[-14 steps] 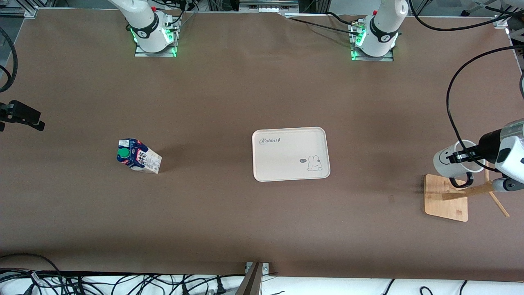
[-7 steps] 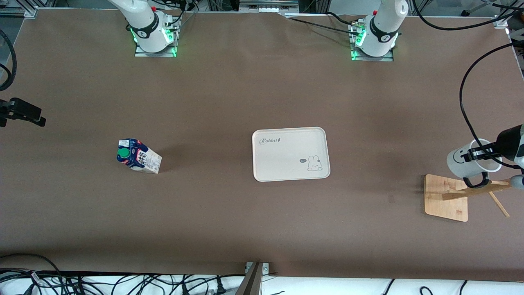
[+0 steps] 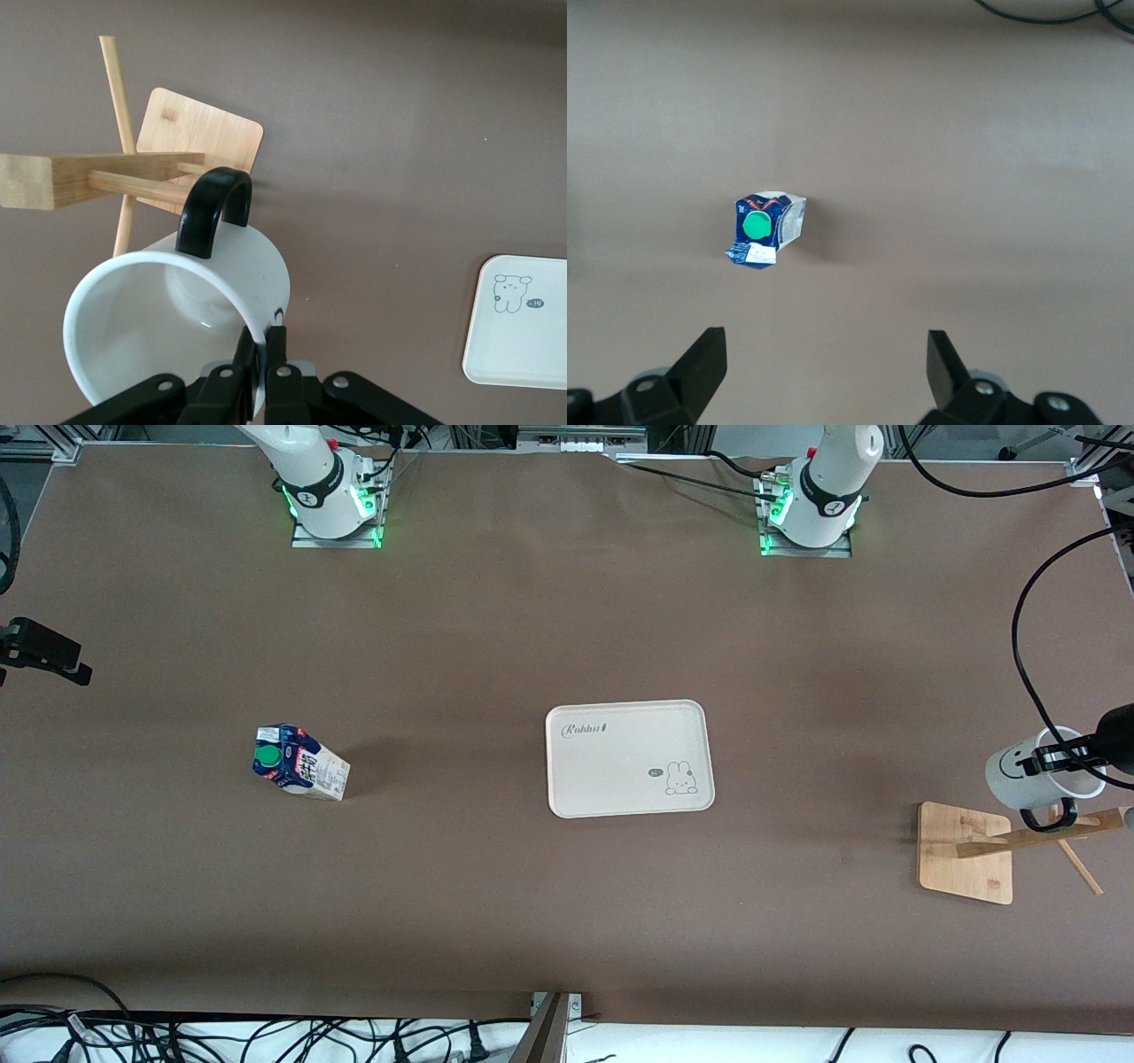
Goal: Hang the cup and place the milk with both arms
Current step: 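Carry the white mug with the left gripper onto the wooden stand peg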
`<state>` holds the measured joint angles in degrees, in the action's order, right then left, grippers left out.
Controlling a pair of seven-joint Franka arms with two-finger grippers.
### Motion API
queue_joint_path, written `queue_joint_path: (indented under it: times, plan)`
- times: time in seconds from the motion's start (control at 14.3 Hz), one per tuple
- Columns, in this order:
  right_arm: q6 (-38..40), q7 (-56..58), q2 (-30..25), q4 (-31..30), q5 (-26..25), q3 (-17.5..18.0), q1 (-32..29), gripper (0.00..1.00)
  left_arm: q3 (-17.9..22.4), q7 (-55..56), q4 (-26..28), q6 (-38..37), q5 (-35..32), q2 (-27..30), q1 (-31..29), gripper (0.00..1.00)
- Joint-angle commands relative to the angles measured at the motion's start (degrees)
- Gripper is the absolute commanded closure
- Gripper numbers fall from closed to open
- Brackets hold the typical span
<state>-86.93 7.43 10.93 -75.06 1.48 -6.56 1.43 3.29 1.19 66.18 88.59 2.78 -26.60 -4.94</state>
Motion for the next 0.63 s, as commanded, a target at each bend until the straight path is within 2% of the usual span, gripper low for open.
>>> queue_joint_path:
  times: [0.0, 0.35, 0.56]
  plan:
    - [-1.93, -0.31, -4.25, -5.71, -3.05, 6.29, -5.20, 0.00, 1.28, -3.74, -2.37, -1.31, 1.17, -0.91, -0.60, 1.00]
    - [-2.81, -2.16, -6.09, -8.34, -3.85, 6.47, -5.38, 0.00, 2.86, -6.98, -2.28, -0.96, 1.08, -1.53, -0.69, 1.00]
    - [0.25, -1.46, -6.10, -8.00, -5.51, 6.03, -5.21, 0.00, 3.57, -9.27, -2.02, -0.87, 1.00, -1.88, -0.69, 1.00]
